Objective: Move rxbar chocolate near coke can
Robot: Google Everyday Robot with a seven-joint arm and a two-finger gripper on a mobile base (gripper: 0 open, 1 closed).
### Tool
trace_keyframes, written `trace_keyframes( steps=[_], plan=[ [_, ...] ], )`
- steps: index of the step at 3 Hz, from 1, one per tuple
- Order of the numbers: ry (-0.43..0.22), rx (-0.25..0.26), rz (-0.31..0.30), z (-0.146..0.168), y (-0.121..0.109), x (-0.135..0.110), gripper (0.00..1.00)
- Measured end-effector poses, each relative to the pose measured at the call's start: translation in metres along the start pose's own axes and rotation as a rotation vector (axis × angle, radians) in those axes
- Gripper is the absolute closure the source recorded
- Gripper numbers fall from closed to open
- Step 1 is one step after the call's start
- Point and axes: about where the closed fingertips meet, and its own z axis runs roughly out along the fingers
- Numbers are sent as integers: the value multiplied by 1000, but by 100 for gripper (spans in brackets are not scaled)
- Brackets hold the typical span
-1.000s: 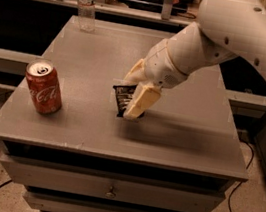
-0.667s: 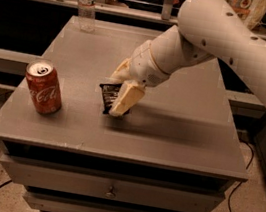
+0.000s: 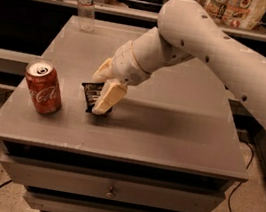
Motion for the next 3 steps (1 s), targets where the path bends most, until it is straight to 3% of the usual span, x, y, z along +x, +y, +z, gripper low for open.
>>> trace_keyframes(
  steps=[1, 2, 3],
  plan=[
    [-51, -47, -17, 23, 4, -16, 32],
    [-76, -68, -25, 32, 7, -23, 9],
    [-75, -70, -26, 32, 7, -24, 0]
  ],
)
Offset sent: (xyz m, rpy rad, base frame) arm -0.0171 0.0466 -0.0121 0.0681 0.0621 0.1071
